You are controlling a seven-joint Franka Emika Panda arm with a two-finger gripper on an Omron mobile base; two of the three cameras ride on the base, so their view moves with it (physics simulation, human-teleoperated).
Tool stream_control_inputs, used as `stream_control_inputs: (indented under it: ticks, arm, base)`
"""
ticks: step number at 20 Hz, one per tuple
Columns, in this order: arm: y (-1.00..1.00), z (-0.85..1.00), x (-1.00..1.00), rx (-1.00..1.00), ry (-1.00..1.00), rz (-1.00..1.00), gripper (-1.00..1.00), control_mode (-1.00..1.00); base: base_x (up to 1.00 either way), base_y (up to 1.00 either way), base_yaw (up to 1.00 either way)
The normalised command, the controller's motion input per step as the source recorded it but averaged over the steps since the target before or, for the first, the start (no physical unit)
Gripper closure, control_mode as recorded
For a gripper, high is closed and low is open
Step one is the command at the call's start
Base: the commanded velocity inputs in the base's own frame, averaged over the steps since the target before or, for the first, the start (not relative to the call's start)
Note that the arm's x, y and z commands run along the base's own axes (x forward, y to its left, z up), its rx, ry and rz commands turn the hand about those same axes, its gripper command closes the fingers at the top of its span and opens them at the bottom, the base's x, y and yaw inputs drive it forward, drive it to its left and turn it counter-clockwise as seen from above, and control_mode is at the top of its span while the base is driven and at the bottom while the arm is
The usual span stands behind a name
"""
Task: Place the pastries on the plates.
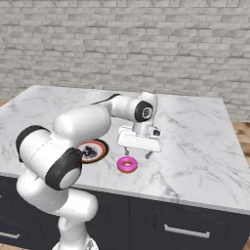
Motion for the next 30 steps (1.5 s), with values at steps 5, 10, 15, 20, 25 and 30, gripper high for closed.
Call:
stream_control_inputs:
  ticks: [5, 10, 15, 20, 25, 30]
  arm:
    - [0.0, -0.03, 0.1, 0.0, 0.0, 0.0, -1.0, -1.0]
    - [-0.01, -0.16, 0.41, 0.0, 0.0, 0.0, -1.0, -1.0]
    - [0.0, -0.48, 0.12, 0.0, -0.04, 0.0, -1.0, -1.0]
    - [0.0, -0.39, 0.23, 0.0, -0.1, 0.0, -1.0, -1.0]
    - [0.01, -0.23, 0.32, 0.0, -0.12, 0.0, -1.0, -1.0]
    - [0.04, -0.32, 0.04, 0.0, -0.12, 0.0, -1.0, -1.0]
  base:
    - [0.0, 0.0, 0.0]
    - [0.0, 0.0, 0.0]
    - [0.0, 0.0, 0.0]
    - [0.0, 0.0, 0.0]
    - [0.0, 0.0, 0.0]
    - [0.0, 0.0, 0.0]
